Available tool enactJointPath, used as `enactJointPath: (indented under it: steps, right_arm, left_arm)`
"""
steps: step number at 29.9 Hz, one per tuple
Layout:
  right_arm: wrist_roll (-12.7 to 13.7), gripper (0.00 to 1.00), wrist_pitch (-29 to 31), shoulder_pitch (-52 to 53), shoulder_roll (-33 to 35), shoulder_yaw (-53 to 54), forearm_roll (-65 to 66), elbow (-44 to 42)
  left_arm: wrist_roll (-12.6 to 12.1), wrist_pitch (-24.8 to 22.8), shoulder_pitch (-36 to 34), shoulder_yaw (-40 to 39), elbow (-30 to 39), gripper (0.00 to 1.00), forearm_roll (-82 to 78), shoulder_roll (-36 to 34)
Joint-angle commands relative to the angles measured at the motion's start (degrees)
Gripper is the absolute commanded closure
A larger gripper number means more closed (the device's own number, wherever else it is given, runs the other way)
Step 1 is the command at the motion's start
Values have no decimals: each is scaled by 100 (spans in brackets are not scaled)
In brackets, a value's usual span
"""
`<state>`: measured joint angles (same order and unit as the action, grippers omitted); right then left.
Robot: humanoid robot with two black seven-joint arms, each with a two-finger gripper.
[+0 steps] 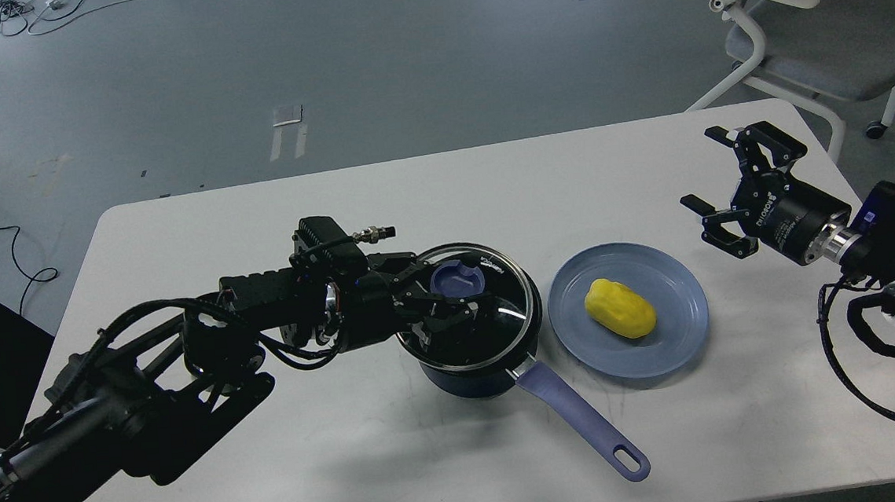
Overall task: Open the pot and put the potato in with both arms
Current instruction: 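Lift the glass lid off the pot with the left gripper, then lower the glass lid onto the table beside the pot, left gripper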
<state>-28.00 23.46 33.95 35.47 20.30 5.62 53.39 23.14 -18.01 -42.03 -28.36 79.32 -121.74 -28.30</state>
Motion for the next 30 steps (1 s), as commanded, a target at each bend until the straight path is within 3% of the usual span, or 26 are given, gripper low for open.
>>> enactJointPath:
  steps: [1,7,14,30]
  right_arm:
    - [0,0,1,-2,4,0,0,5]
    - [0,0,1,-11,39,9,0,13]
    - [0,0,1,-20,57,0,0,22]
    - [0,0,1,-81,57,9,-9,40]
  left_arm:
    - [-2,8,-262,-12,57,62,379,-377]
    - [33,280,-306,41,31,61,1100,-1239]
    - [103,650,291,32,-136,60,1425,-1810]
    - [103,1274,1021,15,-1401,59,1496,-1354]
